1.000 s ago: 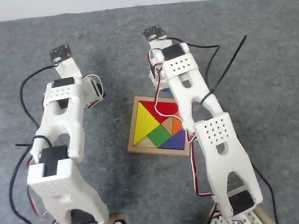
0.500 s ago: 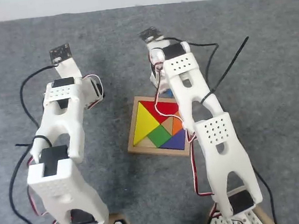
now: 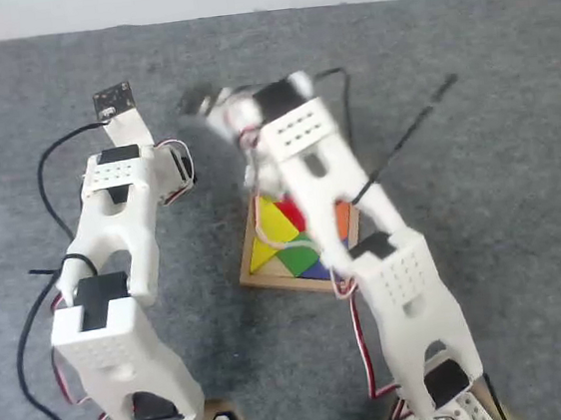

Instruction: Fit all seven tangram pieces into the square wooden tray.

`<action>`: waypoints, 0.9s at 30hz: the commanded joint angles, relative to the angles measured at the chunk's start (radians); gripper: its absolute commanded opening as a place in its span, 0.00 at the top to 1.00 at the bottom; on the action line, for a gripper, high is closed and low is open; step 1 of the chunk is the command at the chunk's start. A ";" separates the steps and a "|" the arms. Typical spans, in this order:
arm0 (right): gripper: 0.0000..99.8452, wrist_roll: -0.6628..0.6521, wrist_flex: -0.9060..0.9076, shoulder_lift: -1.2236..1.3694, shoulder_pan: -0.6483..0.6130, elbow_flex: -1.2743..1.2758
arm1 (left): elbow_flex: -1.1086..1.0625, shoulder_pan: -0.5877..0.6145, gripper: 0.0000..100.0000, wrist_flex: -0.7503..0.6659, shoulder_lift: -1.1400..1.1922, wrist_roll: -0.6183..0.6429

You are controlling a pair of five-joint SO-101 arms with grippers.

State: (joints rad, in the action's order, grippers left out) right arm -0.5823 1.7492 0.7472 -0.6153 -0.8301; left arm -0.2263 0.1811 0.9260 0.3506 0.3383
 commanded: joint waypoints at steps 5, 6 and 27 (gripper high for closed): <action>0.92 -0.014 -0.331 -0.346 -0.097 0.595 | 0.022 -0.002 0.81 0.003 -0.064 -0.006; 0.92 -0.015 -0.381 -0.380 -0.107 0.661 | 0.022 -0.002 0.81 0.003 -0.064 -0.006; 0.92 -0.071 -0.604 -0.489 -0.216 1.036 | 0.022 0.000 0.81 0.002 -0.058 -0.006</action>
State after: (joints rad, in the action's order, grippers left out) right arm -0.6114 1.1477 0.2869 -0.7887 0.1903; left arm -0.2263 0.1826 0.9260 0.3506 0.3383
